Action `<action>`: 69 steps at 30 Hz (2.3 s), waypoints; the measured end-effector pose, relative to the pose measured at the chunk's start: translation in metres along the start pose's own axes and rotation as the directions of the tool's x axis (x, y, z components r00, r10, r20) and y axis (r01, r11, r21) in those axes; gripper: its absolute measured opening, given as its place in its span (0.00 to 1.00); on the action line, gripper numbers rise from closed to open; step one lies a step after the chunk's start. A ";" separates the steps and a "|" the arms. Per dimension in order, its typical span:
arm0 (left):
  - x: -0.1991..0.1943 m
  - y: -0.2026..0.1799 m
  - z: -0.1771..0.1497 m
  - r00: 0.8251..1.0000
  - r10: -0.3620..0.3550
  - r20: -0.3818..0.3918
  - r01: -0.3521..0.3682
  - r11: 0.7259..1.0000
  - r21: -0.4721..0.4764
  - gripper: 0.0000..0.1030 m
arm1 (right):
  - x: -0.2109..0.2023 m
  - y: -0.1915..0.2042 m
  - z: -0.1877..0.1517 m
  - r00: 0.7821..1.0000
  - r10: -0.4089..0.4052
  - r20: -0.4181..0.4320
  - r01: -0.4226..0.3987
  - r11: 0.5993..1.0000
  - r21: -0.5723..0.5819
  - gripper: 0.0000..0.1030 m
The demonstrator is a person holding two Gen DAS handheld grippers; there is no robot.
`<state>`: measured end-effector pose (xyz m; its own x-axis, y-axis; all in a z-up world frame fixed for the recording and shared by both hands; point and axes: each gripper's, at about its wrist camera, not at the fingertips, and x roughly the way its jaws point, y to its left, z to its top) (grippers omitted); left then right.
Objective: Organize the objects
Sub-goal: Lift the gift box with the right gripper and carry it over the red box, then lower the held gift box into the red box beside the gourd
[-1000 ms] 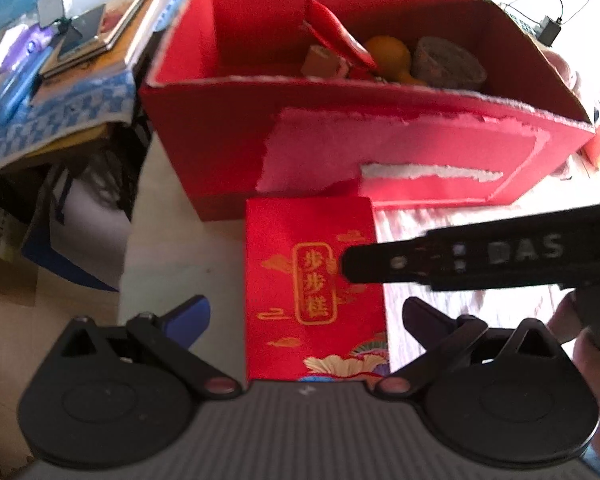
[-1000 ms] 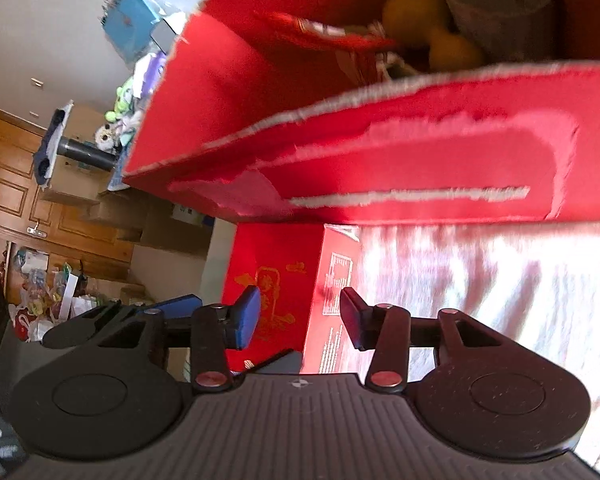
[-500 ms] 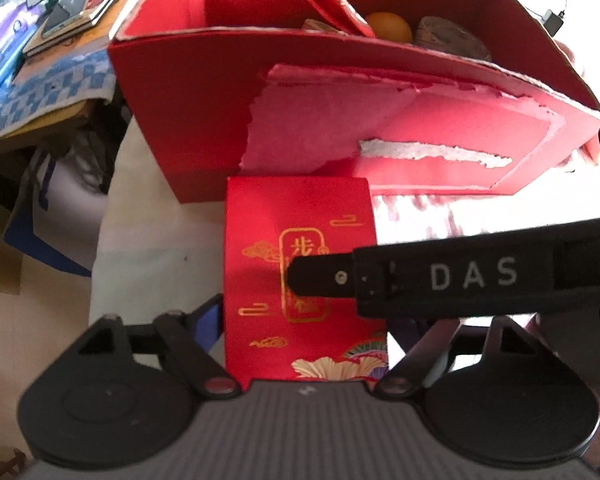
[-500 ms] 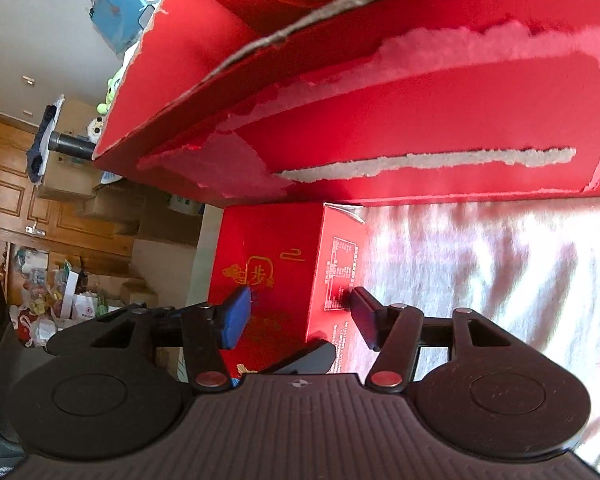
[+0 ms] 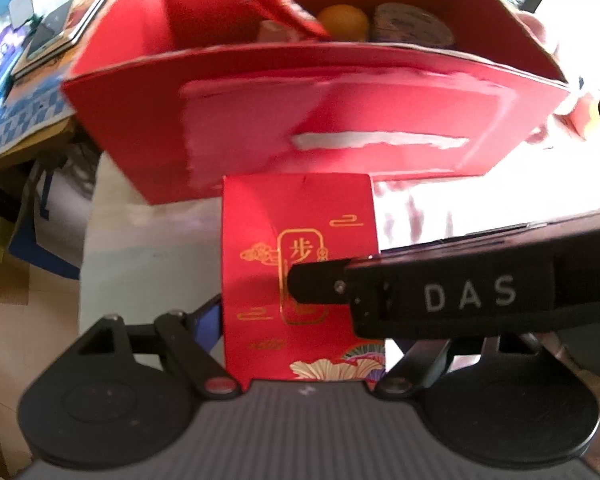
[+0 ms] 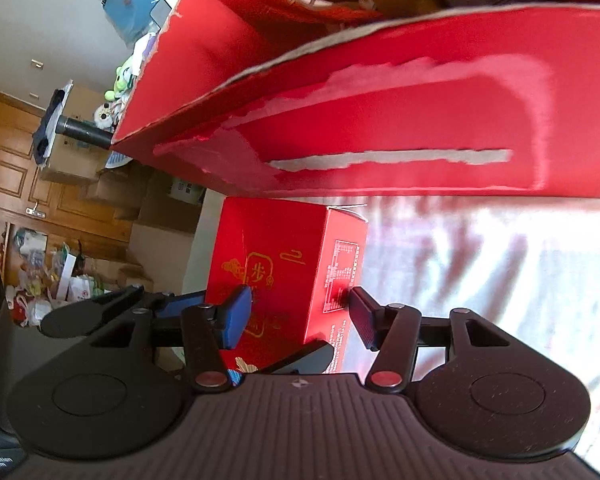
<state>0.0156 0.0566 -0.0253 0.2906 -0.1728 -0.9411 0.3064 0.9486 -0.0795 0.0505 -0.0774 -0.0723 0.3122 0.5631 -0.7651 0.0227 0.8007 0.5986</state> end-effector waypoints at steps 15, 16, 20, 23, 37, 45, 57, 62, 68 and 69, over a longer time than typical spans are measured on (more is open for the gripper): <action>-0.009 -0.130 0.013 0.997 -0.069 0.016 0.065 0.978 0.200 0.79 | -0.089 -0.063 -0.033 0.990 -0.072 0.125 0.055 0.990 0.129 0.56; -0.011 -0.139 0.015 0.997 -0.074 0.024 0.068 0.975 0.213 0.79 | -0.095 -0.065 -0.034 0.987 -0.077 0.139 0.059 0.989 0.132 0.56; -0.022 -0.166 0.020 0.994 -0.089 0.062 0.071 0.965 0.252 0.79 | -0.119 -0.070 -0.037 0.977 -0.091 0.195 0.066 0.989 0.135 0.56; -0.033 -0.183 0.029 0.990 -0.097 0.106 0.065 0.959 0.274 0.79 | -0.138 -0.073 -0.037 0.965 -0.095 0.246 0.065 0.990 0.125 0.56; -0.094 -0.205 0.074 0.938 -0.089 0.336 -0.006 0.962 0.273 0.79 | -0.195 -0.061 0.000 0.894 -0.036 0.446 0.039 0.999 0.002 0.56; -0.114 -0.160 0.110 0.915 -0.061 0.399 -0.038 0.971 0.236 0.79 | -0.185 -0.031 0.043 0.870 0.002 0.494 0.037 0.997 -0.070 0.56; -0.090 -0.071 0.149 0.930 0.030 0.365 -0.084 0.988 0.133 0.80 | -0.111 0.013 0.107 0.897 0.060 0.437 -0.007 0.993 -0.121 0.56; -0.072 -0.041 0.154 0.945 0.054 0.322 -0.090 0.991 0.100 0.80 | -0.079 0.022 0.120 0.920 0.061 0.388 -0.020 0.994 -0.107 0.56; -0.046 -0.014 0.158 0.963 0.067 0.263 -0.089 0.994 0.070 0.80 | -0.046 0.022 0.131 0.946 0.060 0.320 -0.038 0.996 -0.076 0.56; -0.042 -0.011 0.159 0.965 0.070 0.253 -0.090 0.994 0.068 0.80 | -0.041 0.022 0.133 0.951 0.059 0.305 -0.039 0.997 -0.071 0.56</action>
<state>0.1439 0.0111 0.0668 0.5315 -0.1677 -0.8303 0.3396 0.9402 0.0275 0.1641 -0.1099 0.0035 0.5875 0.5202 -0.6199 -0.0568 0.7906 0.6096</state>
